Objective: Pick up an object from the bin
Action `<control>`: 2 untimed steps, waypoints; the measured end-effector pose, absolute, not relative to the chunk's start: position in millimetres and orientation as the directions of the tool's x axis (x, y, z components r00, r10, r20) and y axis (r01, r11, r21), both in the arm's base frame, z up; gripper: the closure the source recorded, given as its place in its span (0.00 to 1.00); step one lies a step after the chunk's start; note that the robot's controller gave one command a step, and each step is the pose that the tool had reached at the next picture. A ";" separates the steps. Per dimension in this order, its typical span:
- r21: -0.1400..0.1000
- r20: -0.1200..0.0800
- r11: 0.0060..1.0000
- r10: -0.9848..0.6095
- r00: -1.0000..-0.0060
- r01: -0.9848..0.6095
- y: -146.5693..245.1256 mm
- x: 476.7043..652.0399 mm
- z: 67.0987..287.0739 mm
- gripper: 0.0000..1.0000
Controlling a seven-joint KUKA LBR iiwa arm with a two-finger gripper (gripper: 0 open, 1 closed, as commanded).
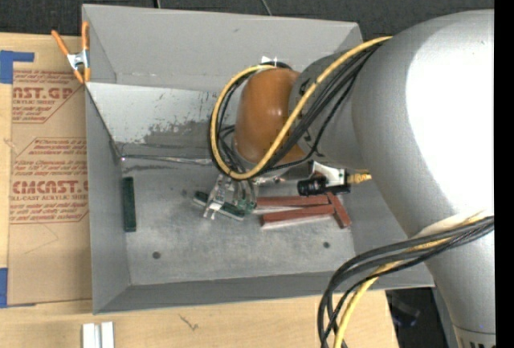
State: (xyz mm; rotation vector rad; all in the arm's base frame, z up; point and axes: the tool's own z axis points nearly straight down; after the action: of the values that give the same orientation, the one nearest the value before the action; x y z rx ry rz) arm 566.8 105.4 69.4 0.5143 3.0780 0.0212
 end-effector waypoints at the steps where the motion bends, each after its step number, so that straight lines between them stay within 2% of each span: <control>1: 0.014 -0.015 0.944 0.330 -0.944 0.330 105.7 566.6 73.7 1.00; 2: 0.006 -0.006 0.945 0.326 -0.945 0.326 104.7 562.9 87.0 1.00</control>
Offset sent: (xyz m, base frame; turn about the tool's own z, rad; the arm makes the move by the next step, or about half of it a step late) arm -0.0002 0.0000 0.1187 -0.0002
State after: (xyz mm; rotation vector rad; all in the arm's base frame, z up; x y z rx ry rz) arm 562.9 104.7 87.0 0.5175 3.0915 0.0078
